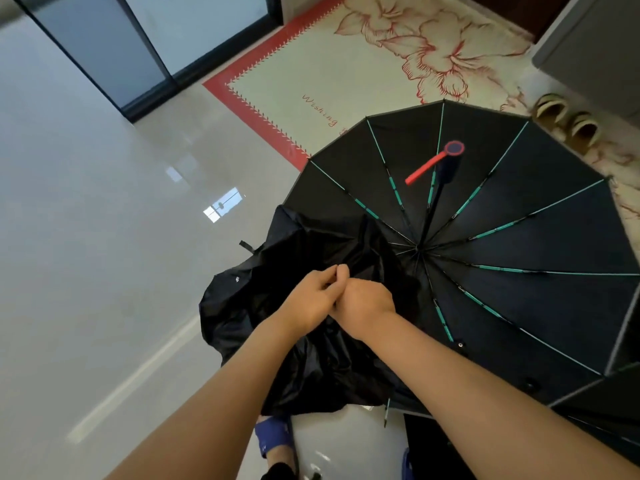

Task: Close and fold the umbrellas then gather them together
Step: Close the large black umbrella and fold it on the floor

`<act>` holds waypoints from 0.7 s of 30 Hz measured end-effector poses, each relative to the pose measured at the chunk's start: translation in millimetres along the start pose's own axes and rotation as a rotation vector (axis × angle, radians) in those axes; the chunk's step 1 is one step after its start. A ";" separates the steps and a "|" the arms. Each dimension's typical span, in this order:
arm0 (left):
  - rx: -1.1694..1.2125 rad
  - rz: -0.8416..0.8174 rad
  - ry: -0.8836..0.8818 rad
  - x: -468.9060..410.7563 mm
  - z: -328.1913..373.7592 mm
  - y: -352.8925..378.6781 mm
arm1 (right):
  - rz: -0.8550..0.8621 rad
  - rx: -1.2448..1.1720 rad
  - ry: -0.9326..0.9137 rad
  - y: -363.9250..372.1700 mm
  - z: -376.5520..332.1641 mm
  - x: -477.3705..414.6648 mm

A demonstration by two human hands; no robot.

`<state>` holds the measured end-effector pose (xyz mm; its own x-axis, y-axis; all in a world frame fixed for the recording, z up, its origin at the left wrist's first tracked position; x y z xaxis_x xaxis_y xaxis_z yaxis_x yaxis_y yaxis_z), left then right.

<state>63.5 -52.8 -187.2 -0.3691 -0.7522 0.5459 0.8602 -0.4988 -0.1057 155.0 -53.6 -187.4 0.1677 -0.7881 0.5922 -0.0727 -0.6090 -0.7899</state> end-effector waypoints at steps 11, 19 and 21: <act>-0.172 0.054 -0.133 -47.7 -103.8 -12.3 | -0.116 -0.131 0.055 90.5 -0.2 -75.7; -0.361 0.093 -0.051 -88.8 -173.7 -15.2 | -0.044 -0.223 0.054 146.3 11.0 -121.6; -0.383 0.113 -0.027 -103.1 -185.1 -17.1 | -0.047 -0.225 0.051 159.1 13.5 -136.0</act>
<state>21.7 -46.5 -395.5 -0.2654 -0.8025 0.5344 0.6998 -0.5416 -0.4658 134.0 -42.0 -395.7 0.1265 -0.7586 0.6391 -0.2843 -0.6450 -0.7093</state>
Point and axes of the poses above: each hand's wrist, its own x-axis away from the middle knuckle, its own y-axis out of the palm, z = x × y, the point moved 6 cm from there along -x, towards the middle knuckle, and after that the axes turned 2 degrees about -z, right-handed, at the moved point
